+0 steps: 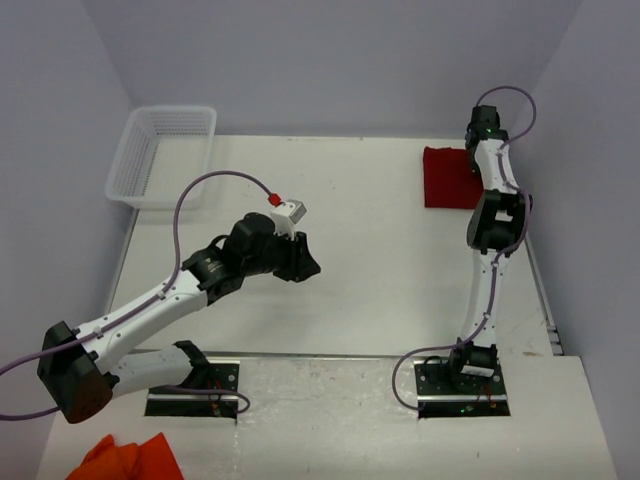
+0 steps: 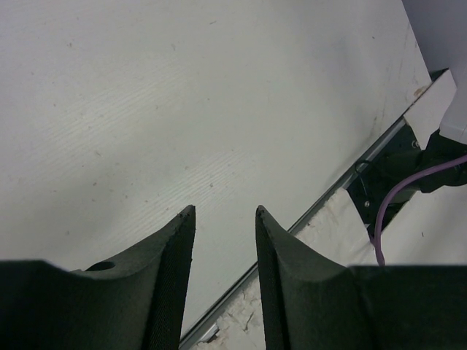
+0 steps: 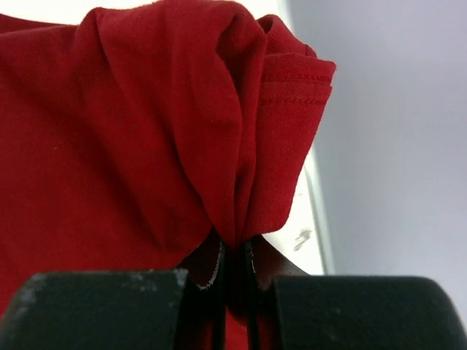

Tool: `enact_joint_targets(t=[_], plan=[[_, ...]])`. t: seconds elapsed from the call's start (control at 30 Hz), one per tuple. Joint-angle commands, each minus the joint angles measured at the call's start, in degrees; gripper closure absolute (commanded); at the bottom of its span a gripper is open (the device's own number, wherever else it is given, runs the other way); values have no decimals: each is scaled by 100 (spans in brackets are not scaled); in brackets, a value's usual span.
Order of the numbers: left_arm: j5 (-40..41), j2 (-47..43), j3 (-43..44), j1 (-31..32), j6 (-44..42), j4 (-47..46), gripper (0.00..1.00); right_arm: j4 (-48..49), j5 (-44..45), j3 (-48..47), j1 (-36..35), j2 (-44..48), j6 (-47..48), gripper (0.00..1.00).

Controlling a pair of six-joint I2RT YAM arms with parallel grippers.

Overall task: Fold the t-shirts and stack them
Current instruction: Put the neatly folded tshirt into the corner of the board with the right arm

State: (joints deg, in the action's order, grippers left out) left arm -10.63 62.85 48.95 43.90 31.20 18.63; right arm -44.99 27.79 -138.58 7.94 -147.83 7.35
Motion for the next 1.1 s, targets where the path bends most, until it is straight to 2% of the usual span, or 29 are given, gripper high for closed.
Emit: enact_joint_targets(t=[0.0,0.33,0.63,0.7,0.73,0.83,0.9,0.97,1.0,1.07], plan=[[-220,87,124,22,-176,17,60,386,87,-450,-21,-44,406,100],[-97,210,370,22,-395,308,59,737,-37,-705,111,-316,688,100],[-141,210,379,22,-536,378,59,1395,236,-889,146,-413,1110,100],[-167,201,370,22,-580,404,59,1337,255,-1038,163,-457,1119,40],[-185,201,361,22,-597,404,59,1474,244,-1030,172,-422,1102,3],[-211,166,352,22,-571,413,58,1538,147,-785,164,-98,1023,1],[-246,123,370,22,-519,413,58,1371,428,-819,68,8,1040,1],[-238,61,352,22,-414,378,58,1318,482,-461,-64,516,805,1],[-246,35,344,22,-370,378,58,1431,429,98,-126,1075,690,1],[-229,-105,274,22,-177,273,58,1529,351,620,-275,1614,322,1]])
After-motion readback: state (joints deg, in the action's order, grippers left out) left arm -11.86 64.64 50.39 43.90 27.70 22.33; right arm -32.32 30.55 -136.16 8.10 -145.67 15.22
